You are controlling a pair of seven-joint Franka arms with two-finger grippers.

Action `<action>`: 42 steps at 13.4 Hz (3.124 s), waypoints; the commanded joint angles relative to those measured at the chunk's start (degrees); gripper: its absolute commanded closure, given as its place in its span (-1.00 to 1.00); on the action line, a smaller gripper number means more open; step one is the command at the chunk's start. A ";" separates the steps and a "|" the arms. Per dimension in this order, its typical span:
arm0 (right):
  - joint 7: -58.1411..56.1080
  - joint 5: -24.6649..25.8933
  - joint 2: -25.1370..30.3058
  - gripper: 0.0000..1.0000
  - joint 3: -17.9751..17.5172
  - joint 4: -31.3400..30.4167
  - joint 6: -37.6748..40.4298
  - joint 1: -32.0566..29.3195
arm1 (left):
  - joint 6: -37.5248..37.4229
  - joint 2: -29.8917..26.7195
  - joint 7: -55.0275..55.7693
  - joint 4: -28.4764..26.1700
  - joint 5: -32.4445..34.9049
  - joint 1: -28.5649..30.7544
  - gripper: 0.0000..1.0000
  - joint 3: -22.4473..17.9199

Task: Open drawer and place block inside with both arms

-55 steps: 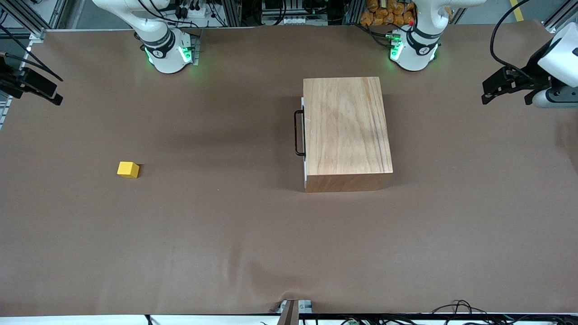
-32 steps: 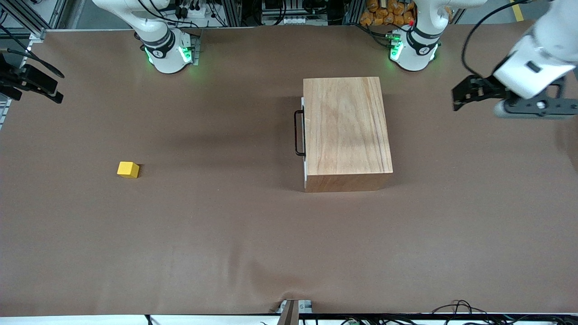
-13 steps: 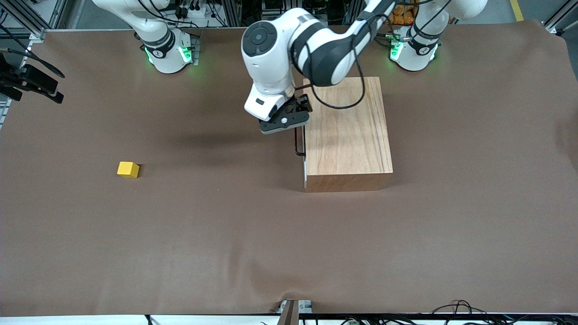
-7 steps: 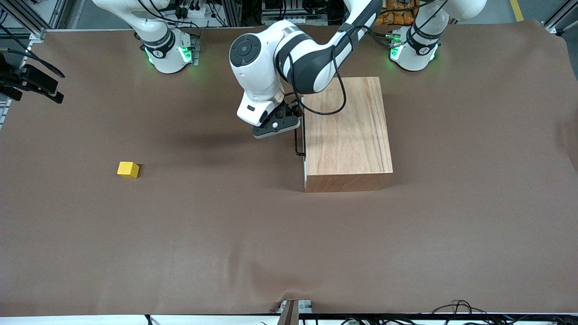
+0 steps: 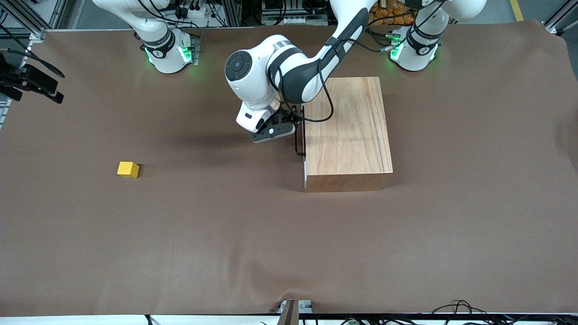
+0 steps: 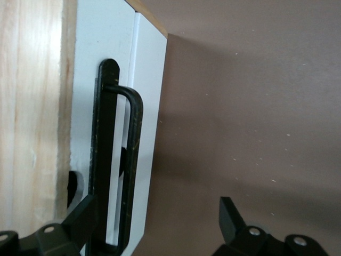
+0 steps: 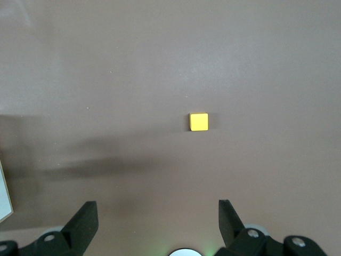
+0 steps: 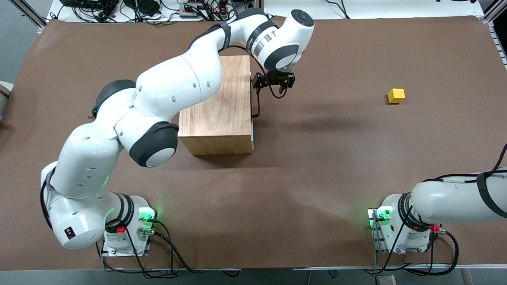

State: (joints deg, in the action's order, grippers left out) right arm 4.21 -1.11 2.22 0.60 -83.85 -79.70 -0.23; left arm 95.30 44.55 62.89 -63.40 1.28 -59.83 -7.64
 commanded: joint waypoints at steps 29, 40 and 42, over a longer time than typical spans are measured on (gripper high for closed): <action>-0.52 -0.12 1.12 -1.00 -0.51 -1.23 -0.19 -0.91 | 8.50 4.50 -2.95 1.35 2.85 -1.08 -1.00 0.87; -0.52 -0.21 1.12 -1.00 -0.51 -1.23 -0.10 -1.09 | 19.04 5.02 -2.69 1.44 2.23 -1.17 -1.00 3.24; -0.52 -0.12 1.12 -1.00 -0.51 -1.23 -0.19 -1.09 | 20.53 5.29 -2.43 1.44 1.97 -1.52 -1.00 3.68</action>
State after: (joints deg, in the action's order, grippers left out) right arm 4.19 -1.11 2.22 0.66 -83.89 -79.63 -0.25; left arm 113.68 48.65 60.01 -63.29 3.47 -60.77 -4.45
